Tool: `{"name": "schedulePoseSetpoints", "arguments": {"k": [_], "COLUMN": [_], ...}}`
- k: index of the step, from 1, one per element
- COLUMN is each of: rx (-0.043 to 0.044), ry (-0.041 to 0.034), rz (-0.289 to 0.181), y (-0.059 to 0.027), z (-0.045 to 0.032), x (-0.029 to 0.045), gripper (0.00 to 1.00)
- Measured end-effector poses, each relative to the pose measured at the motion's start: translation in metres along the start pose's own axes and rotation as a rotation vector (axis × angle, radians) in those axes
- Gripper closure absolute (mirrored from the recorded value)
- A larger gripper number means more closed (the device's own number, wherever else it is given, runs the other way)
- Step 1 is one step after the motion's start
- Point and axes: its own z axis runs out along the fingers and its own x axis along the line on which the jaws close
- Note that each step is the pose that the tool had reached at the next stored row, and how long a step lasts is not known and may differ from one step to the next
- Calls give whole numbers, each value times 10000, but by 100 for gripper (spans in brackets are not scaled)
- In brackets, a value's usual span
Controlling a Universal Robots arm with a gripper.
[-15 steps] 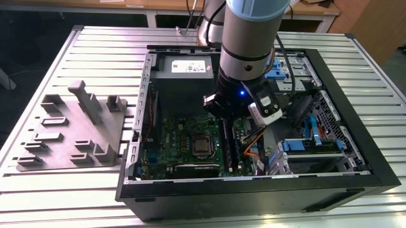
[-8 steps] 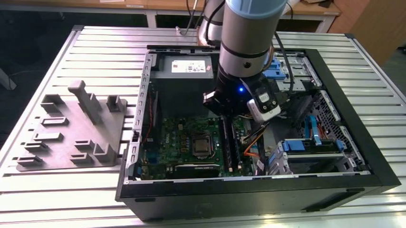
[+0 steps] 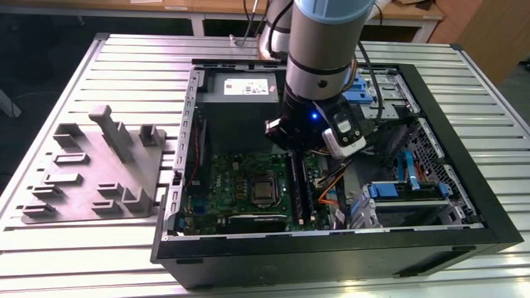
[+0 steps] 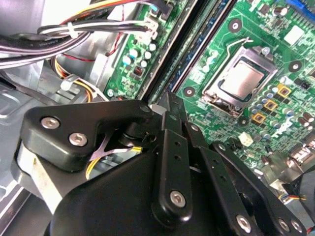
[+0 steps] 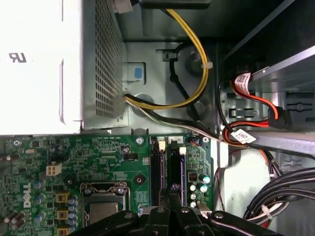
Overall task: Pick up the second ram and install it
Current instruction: 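Press down the second ram until it locks into place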
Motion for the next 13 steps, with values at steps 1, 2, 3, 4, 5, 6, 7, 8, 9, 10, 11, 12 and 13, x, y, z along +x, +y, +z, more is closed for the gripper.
{"name": "schedulePoseSetpoints", "arguments": {"k": [1, 2, 3, 4, 5, 6, 7, 8, 9, 10, 11, 12, 13], "rx": [-9, -16, -19, -20, -20, -20, -20, -19, -20, -19, -19, -20, -19], "ry": [0, 0, 0, 0, 0, 0, 0, 1, 0, 0, 1, 0, 1], "rz": [1, 0, 0, 0, 0, -2, -2, -1, 0, 0, 0, 0, -4], "y": [10, 22, 35, 45, 48, 48, 48, 48, 49, 49, 49, 49, 49], "z": [1, 3, 5, 6, 7, 7, 7, 7, 7, 7, 6, 7, 7], "x": [1, 1, 1, 2, 1, 1, 1, 2, 2, 2, 2, 2, 2], "gripper": [90, 90, 90, 90, 90, 90, 90, 90, 90, 90, 90, 90, 90]}}
